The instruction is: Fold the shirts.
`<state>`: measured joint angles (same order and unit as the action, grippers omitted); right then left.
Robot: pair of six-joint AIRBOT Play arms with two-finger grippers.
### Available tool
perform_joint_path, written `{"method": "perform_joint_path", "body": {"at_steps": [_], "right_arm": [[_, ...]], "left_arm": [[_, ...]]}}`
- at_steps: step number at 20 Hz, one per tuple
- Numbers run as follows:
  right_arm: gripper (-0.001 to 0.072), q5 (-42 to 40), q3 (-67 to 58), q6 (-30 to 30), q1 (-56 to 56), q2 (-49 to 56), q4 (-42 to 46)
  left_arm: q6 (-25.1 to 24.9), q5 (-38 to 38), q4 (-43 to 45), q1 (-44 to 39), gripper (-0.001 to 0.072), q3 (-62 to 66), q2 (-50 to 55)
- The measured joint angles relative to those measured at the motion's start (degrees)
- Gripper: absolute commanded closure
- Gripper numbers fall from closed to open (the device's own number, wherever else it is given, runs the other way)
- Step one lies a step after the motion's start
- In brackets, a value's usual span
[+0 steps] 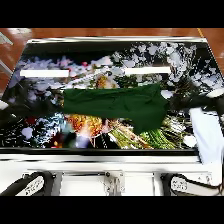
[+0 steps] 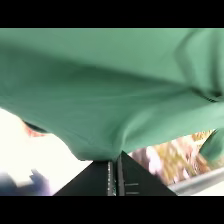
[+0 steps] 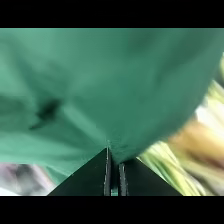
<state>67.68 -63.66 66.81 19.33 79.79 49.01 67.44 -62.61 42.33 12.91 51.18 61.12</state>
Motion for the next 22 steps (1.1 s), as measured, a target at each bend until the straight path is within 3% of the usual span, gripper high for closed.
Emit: {"method": "perform_joint_path", "body": {"at_steps": [2, 6, 11, 17, 22], "right_arm": [[0.0631, -1.95, -5.46, -1.75, -0.07, -7.89, -3.96], [0.0631, -16.9, -17.09, -4.09, -0.07, -27.1, -8.35], [0.0631, -24.96, -24.48, -0.31, -0.07, -44.72, -0.87], [0.0631, -10.56, -26.32, 8.94, -0.07, -55.15, 12.98], [0.0631, 3.13, -26.4, 11.23, -0.07, -55.69, 18.1]], "left_arm": [[-0.81, -0.28, 1.2, 0.15, 0.0668, 11.52, -3.56], [-2.93, 0.52, 2.12, 0.26, 0.0668, 37.81, -8.9], [-2.67, -0.11, 3.87, 0.26, 0.0668, 57.72, -13.77], [4.28, -13.22, 20.17, 0.26, 0.0668, 62.51, -21.68], [7.34, -27.82, 26.51, 0.26, 0.0669, 58.23, -24.24]]}}
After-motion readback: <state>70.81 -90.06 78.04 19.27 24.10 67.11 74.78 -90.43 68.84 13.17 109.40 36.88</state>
